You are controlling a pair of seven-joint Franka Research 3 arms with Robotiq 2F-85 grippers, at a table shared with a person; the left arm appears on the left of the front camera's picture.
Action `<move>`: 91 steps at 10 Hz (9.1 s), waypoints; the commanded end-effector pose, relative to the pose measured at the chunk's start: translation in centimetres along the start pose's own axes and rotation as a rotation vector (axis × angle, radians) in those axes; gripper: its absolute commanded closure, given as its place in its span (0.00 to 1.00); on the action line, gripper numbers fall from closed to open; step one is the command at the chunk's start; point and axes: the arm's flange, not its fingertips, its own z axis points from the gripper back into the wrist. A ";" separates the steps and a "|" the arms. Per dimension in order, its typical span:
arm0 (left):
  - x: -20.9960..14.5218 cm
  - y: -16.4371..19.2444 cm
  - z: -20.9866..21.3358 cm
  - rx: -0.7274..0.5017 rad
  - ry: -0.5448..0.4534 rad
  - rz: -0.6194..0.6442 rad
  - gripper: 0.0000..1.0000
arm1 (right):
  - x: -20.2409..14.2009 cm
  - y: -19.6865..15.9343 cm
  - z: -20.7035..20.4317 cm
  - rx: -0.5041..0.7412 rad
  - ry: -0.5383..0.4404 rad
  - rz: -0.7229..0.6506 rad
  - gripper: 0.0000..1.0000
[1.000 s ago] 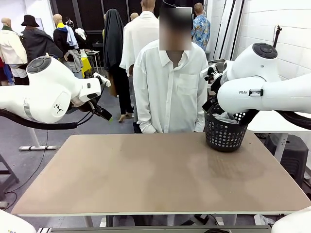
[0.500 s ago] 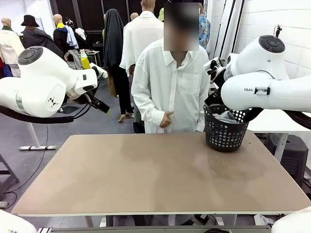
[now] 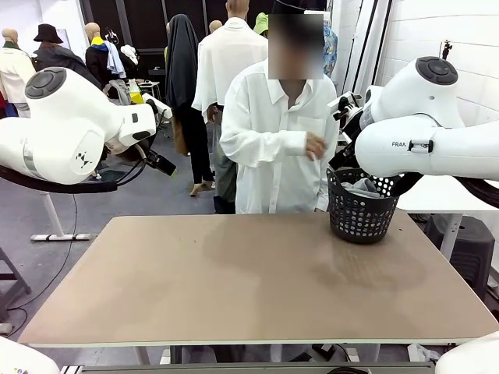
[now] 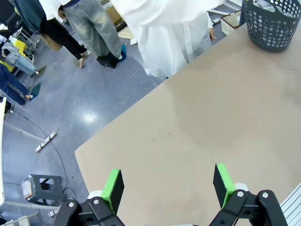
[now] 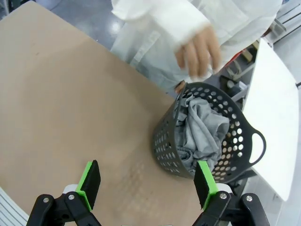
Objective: Fold the training pants.
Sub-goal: Grab both ends of the Training pants handed by a person.
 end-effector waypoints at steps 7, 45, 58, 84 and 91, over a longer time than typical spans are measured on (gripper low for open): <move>-0.1 0.1 0.0 0.003 0.001 -0.005 0.00 | 0.1 0.1 0.1 0.001 -0.003 0.003 0.00; -0.1 0.1 0.0 0.003 0.001 -0.005 0.00 | 0.1 0.1 0.1 0.001 -0.003 0.003 0.00; -0.1 0.1 0.0 0.003 0.001 -0.005 0.00 | 0.1 0.1 0.1 0.001 -0.003 0.003 0.00; -0.1 0.1 0.0 0.003 0.001 -0.005 0.00 | 0.1 0.1 0.1 0.001 -0.003 0.003 0.00; -0.1 0.1 0.0 0.003 0.001 -0.005 0.00 | 0.1 0.1 0.1 0.001 -0.003 0.003 0.00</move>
